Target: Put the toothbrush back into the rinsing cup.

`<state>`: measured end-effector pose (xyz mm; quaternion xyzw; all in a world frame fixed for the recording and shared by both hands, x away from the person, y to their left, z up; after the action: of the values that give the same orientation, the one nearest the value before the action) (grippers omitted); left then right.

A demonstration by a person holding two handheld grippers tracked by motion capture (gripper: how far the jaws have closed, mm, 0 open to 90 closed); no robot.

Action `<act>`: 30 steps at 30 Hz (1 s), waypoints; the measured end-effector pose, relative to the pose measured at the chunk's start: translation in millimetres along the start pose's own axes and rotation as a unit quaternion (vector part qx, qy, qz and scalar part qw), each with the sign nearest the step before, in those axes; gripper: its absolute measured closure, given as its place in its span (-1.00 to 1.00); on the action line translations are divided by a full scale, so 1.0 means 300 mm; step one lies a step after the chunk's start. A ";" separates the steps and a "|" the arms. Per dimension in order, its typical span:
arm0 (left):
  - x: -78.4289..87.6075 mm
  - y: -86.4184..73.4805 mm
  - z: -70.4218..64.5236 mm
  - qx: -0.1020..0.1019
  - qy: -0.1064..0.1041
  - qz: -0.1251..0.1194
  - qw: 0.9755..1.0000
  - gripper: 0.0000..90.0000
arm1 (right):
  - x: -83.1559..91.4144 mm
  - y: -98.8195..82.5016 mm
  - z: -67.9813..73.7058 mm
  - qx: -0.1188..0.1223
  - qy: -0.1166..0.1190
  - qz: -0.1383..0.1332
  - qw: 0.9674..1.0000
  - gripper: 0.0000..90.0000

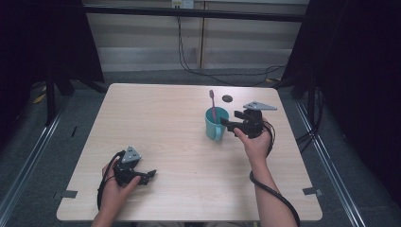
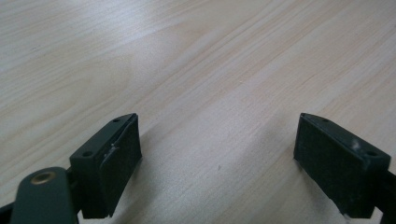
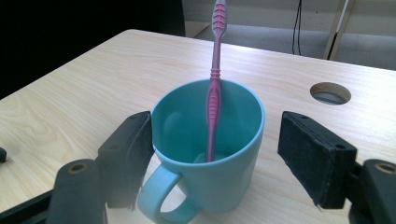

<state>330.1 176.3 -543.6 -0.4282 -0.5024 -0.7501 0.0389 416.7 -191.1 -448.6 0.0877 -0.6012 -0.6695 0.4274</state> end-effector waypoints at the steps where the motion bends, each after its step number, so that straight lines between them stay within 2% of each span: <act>1: 0.000 0.000 0.000 0.000 0.000 0.000 1.000 -0.68 | 0.003 -0.001 0.001 -0.001 0.001 0.000 1.000 -0.42; 30: 0.000 0.000 0.000 0.000 0.000 0.000 1.000 -0.68 | 0.107 -0.056 0.000 0.001 0.001 0.022 1.000 -0.57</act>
<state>330.1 176.3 -543.6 -0.4281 -0.5024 -0.7503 0.0388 389.1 -214.5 -450.6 0.0754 -0.6028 -0.6593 0.4431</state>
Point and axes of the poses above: each handheld gripper's, and its own axes: x roughly backward along the jaws, y roughly out of its top, z roughly to its left, the point moved 5 cm from there along -x, roughly forward along the jaws, and after that the axes turned 12 degrees about y, right-handed, at the moved point
